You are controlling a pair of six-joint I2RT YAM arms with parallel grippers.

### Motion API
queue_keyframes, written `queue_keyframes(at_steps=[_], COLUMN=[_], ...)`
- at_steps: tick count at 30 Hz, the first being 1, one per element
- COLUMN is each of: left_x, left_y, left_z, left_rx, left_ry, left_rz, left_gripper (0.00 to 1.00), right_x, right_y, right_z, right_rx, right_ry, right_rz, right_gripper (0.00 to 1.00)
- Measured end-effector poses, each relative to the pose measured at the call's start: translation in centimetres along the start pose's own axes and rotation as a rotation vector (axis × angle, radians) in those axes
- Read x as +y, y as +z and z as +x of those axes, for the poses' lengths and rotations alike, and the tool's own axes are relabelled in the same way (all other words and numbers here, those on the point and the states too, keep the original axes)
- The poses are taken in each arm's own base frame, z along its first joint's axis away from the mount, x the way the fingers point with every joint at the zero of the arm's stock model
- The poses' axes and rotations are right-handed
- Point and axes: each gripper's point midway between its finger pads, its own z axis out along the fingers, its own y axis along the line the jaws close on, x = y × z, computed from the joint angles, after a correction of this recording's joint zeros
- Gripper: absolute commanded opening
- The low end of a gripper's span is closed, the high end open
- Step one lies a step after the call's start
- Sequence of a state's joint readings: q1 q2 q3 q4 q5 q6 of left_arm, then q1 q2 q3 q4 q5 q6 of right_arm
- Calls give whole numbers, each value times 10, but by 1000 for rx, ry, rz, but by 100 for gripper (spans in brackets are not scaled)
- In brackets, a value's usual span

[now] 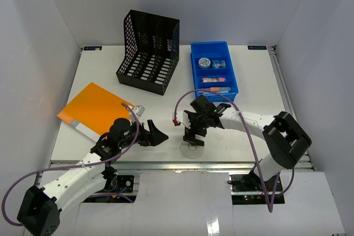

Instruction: Organize the desk

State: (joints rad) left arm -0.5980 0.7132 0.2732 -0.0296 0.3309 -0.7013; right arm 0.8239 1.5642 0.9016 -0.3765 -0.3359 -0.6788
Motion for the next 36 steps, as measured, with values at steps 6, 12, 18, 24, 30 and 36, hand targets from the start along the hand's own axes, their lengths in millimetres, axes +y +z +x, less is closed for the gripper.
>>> queue_keyframes(at_steps=[6,12,18,24,30,36], left_x=[1,4,1,2,6,5], left_y=[0,1,1,4,12,24], left_z=[2,9,9,15,29,35], left_rx=[1,9,2,5,49,78], left_ry=[-12,-25,-32,-60,-113,-142], left_rz=[2,6,28,54,56,66], left_gripper=[98,98,98,98,98,98], right_x=[-4,-8,-11,-13,-14,-22], right_y=[13,18,20,22,21,13], right_z=[9,9,7,5,5,8], right_rx=[40,50,41,33,34,25], right_ry=[11,11,9,7,5,21], right_rz=[15,36,46,53,58,77], right_gripper=[91,68,48,35,28,26])
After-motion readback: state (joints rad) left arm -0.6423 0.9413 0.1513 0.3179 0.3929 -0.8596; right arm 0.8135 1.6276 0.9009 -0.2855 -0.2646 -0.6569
